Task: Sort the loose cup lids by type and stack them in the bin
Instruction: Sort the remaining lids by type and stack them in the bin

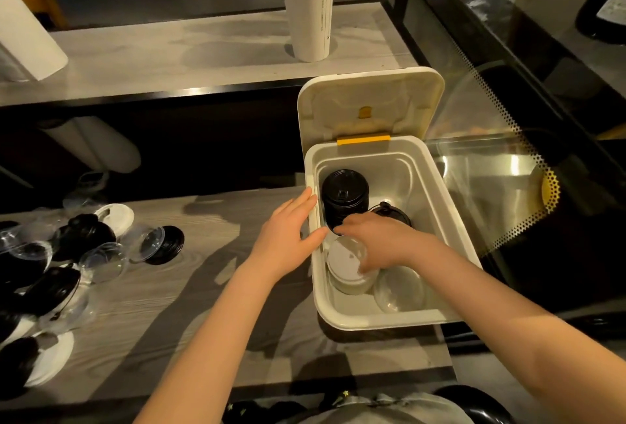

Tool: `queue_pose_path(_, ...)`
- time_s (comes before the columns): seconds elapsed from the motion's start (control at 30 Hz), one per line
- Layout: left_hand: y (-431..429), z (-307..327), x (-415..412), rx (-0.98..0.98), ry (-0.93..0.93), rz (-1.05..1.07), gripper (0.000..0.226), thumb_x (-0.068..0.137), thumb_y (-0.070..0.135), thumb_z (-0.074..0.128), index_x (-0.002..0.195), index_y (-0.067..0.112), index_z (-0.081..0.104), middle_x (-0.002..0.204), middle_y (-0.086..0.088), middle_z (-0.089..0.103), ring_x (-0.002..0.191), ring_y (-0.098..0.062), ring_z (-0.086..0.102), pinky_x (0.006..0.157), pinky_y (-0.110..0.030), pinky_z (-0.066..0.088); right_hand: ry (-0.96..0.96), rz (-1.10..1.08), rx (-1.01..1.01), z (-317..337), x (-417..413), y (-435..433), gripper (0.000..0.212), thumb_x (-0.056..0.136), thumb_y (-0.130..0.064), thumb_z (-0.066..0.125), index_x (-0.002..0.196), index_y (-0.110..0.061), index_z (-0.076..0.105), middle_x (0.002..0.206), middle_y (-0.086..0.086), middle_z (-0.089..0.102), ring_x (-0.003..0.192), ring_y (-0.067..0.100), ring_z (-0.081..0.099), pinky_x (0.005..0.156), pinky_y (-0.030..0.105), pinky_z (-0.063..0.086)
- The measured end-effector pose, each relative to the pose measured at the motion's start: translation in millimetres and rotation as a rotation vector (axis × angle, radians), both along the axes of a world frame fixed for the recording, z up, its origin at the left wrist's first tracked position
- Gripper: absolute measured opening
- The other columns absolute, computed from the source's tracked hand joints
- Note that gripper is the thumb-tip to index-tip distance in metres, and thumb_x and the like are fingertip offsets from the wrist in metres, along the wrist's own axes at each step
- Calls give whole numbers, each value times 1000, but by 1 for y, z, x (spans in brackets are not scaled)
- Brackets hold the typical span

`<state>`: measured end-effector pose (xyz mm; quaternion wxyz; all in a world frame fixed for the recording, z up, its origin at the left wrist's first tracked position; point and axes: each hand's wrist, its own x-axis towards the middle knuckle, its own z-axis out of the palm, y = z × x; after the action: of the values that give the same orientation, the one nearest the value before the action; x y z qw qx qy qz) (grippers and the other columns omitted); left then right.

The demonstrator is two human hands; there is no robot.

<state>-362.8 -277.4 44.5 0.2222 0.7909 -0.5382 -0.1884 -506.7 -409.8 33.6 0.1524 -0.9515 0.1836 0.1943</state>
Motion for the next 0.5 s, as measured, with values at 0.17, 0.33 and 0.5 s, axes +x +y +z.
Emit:
queue_pose_path(0.17,0,1,0,6,-1,2,66,92,41,52,148,26,22,156,11,14,143,-14,16,115,-33,20,63,54,-47,-10,0,1,69,73,-32,77,132,-19,43,125,2,47,111,22,41,93,39,44)
queue_pose_path(0.33,1,3,-3,2,6,8,66,92,41,52,148,27,20,157,11,13,143,-14,17,115,-34,21,49,-54,51,-5,-10,0,62,72,-35,79,122,-16,47,117,4,51,109,22,45,90,35,43)
queue_pose_path(0.5,0,3,-2,7,-9,-7,66,93,40,51,149,25,20,157,10,13,143,-15,17,114,-33,20,47,17,-118,-8,-10,17,57,74,-25,78,119,-11,45,111,8,51,103,24,47,77,31,40)
